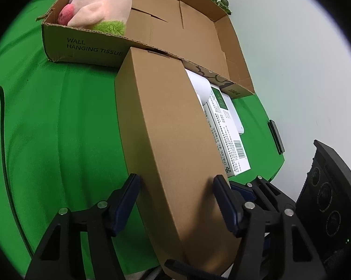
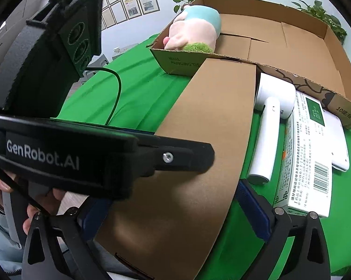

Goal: Organize objects
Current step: 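Grasp the long brown cardboard box with the right gripper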

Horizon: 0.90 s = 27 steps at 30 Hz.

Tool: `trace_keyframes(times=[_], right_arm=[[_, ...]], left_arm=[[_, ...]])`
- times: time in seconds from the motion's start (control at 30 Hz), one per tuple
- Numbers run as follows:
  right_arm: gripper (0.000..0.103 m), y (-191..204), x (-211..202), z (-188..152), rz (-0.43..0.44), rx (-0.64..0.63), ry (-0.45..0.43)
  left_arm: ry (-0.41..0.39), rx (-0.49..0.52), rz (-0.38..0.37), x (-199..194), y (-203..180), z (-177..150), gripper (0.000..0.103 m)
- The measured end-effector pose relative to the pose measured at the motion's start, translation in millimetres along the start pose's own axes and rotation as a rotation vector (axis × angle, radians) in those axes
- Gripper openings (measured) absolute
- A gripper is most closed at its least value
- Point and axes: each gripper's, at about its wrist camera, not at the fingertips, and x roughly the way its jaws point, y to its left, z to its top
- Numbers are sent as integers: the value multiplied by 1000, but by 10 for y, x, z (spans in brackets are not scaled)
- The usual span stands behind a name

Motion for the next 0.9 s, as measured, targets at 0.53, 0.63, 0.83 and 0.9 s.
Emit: trace_keyframes(times=[0.53,0.63,0.83,0.9], right_arm=[[88,-258,-144,-89,168,100,-40],[88,-335,-160,-108,213,144,-51],[88,-374,-186,-28,250,174,-91],[88,-381,-196,-31,259,185,-87]], left_arm=[[-43,-99,-46,-83,207,-48,69],[-60,-103,-51,-113,176,-38,69],[-64,-109,-52,-136,112,-1,71],[-58,-115,-35,-111,89,-2,79]])
